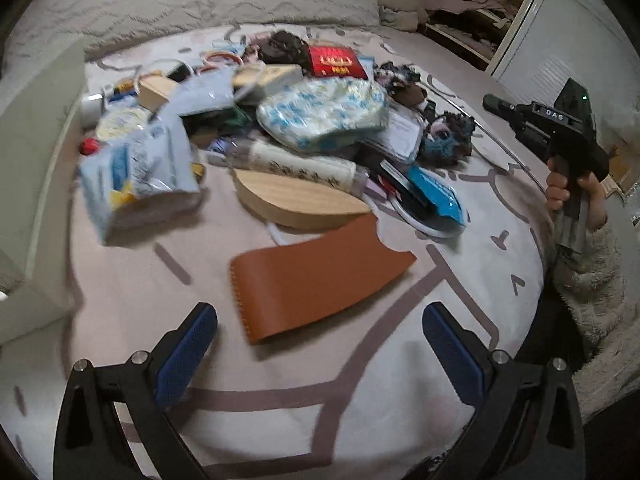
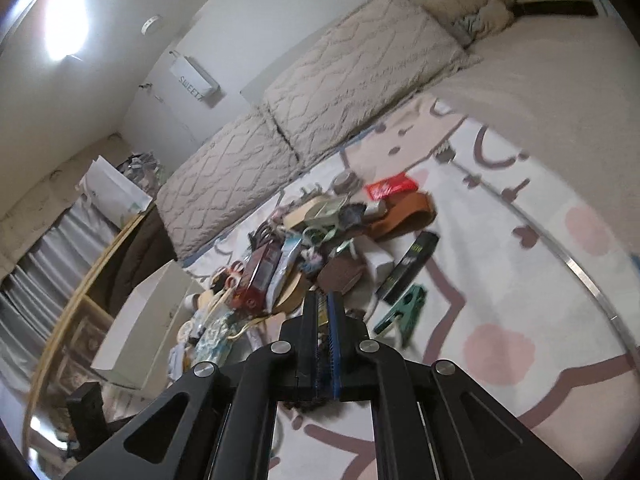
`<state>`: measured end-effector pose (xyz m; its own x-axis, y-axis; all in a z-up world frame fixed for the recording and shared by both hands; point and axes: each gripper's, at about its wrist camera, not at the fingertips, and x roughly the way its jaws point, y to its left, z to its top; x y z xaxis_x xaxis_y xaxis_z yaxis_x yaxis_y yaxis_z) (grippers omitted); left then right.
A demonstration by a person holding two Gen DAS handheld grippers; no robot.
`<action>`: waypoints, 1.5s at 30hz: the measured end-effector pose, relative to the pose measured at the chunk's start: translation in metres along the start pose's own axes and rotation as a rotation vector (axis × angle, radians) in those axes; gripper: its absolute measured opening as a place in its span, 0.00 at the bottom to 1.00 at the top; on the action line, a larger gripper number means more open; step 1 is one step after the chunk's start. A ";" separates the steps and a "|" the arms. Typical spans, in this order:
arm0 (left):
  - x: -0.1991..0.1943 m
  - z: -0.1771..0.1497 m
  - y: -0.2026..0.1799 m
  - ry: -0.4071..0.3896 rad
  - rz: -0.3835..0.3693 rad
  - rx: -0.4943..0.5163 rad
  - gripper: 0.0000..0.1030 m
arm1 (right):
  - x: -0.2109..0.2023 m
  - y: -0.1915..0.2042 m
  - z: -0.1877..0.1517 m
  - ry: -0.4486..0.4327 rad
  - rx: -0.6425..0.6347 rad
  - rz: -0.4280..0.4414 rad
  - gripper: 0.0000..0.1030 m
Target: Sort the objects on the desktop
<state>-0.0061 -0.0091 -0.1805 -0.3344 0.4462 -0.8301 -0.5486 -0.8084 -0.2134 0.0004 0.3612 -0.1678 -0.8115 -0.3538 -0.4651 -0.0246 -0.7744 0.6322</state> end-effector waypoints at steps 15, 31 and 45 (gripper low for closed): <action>0.044 0.023 -0.018 0.067 0.050 0.485 1.00 | 0.008 -0.011 -0.030 0.109 0.138 -0.034 0.81; 0.033 0.010 -0.016 0.101 -0.207 0.324 1.00 | 0.054 0.014 -0.044 0.206 0.071 -0.065 0.66; 0.036 0.013 -0.019 0.084 -0.169 0.225 0.98 | 0.047 0.004 -0.036 0.119 0.149 0.043 0.11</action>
<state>-0.0176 0.0276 -0.1990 -0.1642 0.5266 -0.8341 -0.7508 -0.6152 -0.2406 -0.0163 0.3225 -0.2096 -0.7393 -0.4510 -0.5000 -0.0849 -0.6742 0.7337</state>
